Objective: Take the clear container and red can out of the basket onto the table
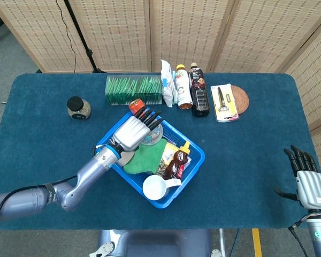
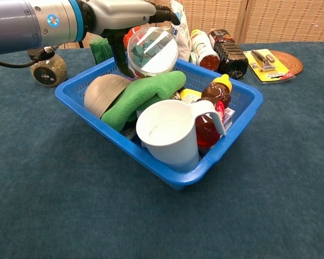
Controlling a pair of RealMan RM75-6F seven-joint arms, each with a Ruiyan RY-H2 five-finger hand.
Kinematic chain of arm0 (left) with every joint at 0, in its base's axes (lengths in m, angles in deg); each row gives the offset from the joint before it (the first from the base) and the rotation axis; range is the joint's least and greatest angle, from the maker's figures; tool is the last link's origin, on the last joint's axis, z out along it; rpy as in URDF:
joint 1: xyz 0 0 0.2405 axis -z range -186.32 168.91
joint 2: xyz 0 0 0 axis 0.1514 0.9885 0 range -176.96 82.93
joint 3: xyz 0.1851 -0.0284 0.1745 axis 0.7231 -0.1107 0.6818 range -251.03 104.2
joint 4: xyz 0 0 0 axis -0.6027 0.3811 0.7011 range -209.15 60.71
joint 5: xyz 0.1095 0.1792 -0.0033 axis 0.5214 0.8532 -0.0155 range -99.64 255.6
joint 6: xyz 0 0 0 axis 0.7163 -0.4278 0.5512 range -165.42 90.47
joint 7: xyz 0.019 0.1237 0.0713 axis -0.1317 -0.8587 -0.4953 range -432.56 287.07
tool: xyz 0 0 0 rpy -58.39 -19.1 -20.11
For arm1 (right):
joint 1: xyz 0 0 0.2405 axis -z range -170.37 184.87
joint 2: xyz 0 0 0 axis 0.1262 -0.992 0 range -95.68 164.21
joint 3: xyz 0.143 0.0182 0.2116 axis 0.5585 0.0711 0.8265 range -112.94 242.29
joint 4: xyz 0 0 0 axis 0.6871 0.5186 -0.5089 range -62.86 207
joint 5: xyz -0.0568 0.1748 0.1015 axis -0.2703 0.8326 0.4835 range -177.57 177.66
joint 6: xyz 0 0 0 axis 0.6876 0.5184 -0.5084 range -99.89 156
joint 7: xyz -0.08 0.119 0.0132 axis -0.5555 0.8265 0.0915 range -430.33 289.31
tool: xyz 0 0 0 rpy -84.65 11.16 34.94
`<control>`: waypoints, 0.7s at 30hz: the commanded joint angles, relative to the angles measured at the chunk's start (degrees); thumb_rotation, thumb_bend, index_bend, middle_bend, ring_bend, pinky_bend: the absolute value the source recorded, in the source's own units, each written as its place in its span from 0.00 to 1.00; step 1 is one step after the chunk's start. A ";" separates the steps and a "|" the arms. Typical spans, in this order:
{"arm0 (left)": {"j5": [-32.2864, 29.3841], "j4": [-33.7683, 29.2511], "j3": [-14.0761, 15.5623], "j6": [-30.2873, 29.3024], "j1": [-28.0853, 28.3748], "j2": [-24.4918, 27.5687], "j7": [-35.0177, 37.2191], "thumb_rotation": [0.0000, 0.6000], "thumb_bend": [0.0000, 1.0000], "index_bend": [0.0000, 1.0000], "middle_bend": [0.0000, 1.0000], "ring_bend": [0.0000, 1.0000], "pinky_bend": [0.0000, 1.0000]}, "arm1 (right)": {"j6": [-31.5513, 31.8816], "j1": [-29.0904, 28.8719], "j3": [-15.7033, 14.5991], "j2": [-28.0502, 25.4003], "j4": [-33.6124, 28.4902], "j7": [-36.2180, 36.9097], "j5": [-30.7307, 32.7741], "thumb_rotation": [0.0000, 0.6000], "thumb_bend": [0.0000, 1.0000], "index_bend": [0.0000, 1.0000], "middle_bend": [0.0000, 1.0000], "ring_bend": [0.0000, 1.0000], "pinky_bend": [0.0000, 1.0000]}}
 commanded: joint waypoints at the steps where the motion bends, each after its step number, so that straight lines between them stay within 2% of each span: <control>1: -1.88 0.81 0.64 -0.48 1.12 -0.91 -1.02 1.00 0.00 0.00 0.00 0.00 0.00 | -0.18 -0.04 0.06 -0.01 0.06 0.10 0.21 1.00 0.00 0.00 0.00 0.00 0.00; 7: -6.47 1.80 1.48 -1.44 2.86 -1.73 -3.68 1.00 0.00 0.00 0.00 0.00 0.01 | -0.50 -0.08 0.23 -0.10 0.08 0.43 0.68 1.00 0.00 0.00 0.00 0.00 0.00; 9: -8.65 2.15 1.61 -1.92 3.62 -2.16 -4.51 1.00 0.00 0.00 0.00 0.00 0.06 | -0.53 -0.06 0.25 -0.16 0.04 0.56 0.72 1.00 0.00 0.00 0.00 0.00 0.00; 12: -8.80 2.89 1.72 -4.44 4.20 -3.56 -5.31 1.00 0.02 0.00 0.00 0.02 0.14 | -0.62 -0.06 0.18 -0.32 -0.06 0.88 0.59 1.00 0.00 0.00 0.00 0.00 0.00; 14: -8.52 2.92 1.97 -5.11 4.31 -4.01 -4.98 1.00 0.05 0.00 0.02 0.10 0.20 | -0.78 -0.06 0.09 -0.46 -0.21 1.20 0.53 1.00 0.00 0.00 0.00 0.00 0.00; 17: -6.97 3.04 2.20 -6.19 4.42 -4.41 -4.13 1.00 0.14 0.01 0.18 0.31 0.30 | -0.92 -0.05 -0.09 -0.80 -0.56 1.80 0.19 1.00 0.00 0.00 0.00 0.00 0.00; 18: -6.10 3.19 2.38 -6.73 4.38 -4.54 -3.91 1.00 0.17 0.04 0.23 0.35 0.33 | -0.87 -0.04 -0.15 -0.87 -0.60 1.88 0.02 1.00 0.00 0.00 0.00 0.00 0.00; 21: -4.49 3.42 2.72 -7.68 4.23 -4.76 -3.11 1.00 0.23 0.17 0.31 0.39 0.37 | -0.80 0.00 -0.26 -1.05 -0.72 2.10 -0.25 1.00 0.00 0.00 0.00 0.00 0.00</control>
